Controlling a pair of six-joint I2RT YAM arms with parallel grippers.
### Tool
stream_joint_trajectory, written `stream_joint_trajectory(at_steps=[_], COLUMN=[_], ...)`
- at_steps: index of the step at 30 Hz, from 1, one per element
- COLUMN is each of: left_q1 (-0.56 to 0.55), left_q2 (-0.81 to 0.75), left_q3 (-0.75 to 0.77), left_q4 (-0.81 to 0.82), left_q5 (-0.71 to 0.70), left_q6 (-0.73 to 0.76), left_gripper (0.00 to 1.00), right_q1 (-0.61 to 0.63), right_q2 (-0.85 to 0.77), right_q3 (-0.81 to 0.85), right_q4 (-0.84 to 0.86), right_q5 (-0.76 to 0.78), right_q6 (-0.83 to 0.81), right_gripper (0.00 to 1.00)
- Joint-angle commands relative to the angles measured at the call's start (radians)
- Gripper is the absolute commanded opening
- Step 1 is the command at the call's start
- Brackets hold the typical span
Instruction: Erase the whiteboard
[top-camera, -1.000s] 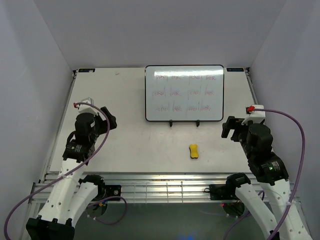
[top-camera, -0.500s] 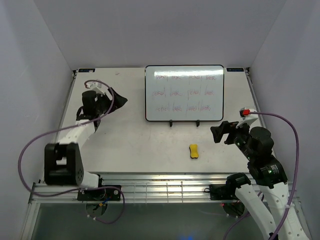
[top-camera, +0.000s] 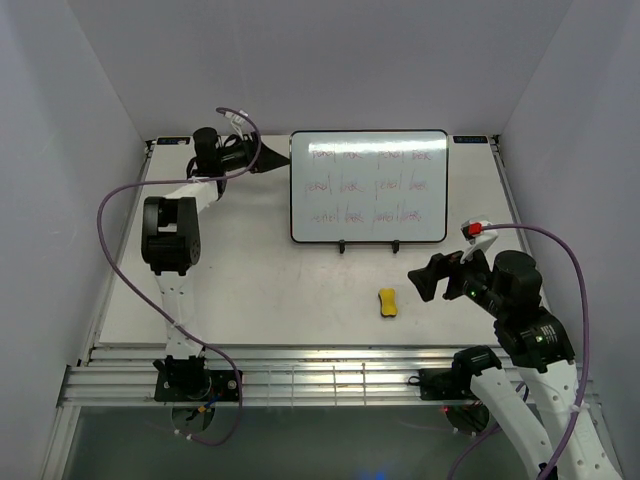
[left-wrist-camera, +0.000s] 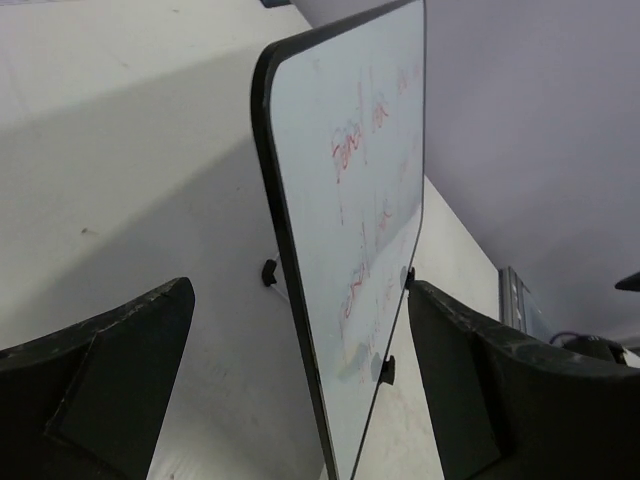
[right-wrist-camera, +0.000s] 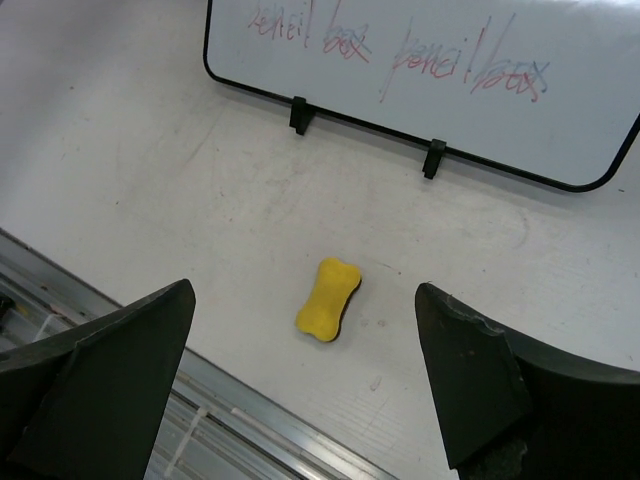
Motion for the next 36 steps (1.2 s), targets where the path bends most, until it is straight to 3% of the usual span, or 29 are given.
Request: stream_joint_trajectory(at_steps=[1,7,11,13,18,29,36], left_q1=[-0.039,-0.076,-0.08,-0.091,-0.094,-0.119,-0.123], left_q2=[0.072,0.158,0.217,0.25,0.28,0.335,0.347], left_q3=[0.135,0.227,0.287,0.307,0.332,0.402,0.427], left_q4=[0.094,0.183,0.291,0.3,0.302,0.302,0.302], left_q5=[0.183,0.215,0.23,0.241,0.218,0.224,0.213], left_q6=[-0.059,-0.139,-0.251,-0.268,-0.29,-0.334,-0.34], left_gripper=[0.98,0.97,0.83,0.75,0.75,0.63,0.38], right_q1=[-0.001,-0.001,-0.001,-0.001,-0.001,-0.001,-0.001], right_q2=[0.016,0.043,0.06,0.062,0.059,0.06,0.057], right_q3=[0.068,0.114,0.131,0.137,0.143,0.14,0.143], right_q4=[-0.009,-0.042,-0.058,-0.064,-0.072,-0.072,-0.073], right_q5=[-0.075,-0.084,-0.083,-0.081,-0.078,-0.09,-0.092], right_q6=[-0.039,-0.056,-0.067,-0.07,-0.072,-0.075,-0.076], right_gripper=[0.97,0.99,1.0,1.0,0.96,0.96,0.95])
